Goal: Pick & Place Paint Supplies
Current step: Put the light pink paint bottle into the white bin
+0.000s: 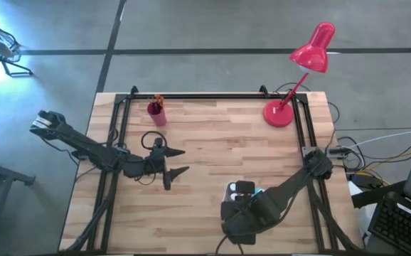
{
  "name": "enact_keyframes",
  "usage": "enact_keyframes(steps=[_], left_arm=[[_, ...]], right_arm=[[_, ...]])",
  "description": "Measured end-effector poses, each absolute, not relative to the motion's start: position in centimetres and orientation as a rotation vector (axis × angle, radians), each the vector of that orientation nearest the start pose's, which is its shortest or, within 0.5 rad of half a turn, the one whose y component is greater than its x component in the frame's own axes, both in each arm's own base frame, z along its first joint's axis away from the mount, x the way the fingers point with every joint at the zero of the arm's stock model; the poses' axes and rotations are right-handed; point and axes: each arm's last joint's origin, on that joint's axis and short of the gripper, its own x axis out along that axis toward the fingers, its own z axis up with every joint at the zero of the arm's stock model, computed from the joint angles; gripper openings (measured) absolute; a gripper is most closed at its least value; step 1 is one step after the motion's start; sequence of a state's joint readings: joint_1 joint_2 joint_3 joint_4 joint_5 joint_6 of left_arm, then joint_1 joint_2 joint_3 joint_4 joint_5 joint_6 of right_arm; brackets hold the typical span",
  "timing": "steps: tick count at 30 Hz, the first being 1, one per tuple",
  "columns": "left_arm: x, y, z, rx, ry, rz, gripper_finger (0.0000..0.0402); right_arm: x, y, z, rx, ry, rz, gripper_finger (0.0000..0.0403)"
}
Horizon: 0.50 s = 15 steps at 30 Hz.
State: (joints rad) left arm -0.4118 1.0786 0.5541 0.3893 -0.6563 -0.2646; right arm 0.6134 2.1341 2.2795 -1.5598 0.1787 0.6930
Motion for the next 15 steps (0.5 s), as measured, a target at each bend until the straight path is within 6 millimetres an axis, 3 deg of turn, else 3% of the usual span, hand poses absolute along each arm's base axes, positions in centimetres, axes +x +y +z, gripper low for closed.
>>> enact_keyframes(steps=[15], left_arm=[[21.5,-7.5,25.3,-0.195,0.087,0.245,0.0303]], right_arm=[[33.6,23.1,29.7,-0.014,1.4,-0.147,0.0111]])
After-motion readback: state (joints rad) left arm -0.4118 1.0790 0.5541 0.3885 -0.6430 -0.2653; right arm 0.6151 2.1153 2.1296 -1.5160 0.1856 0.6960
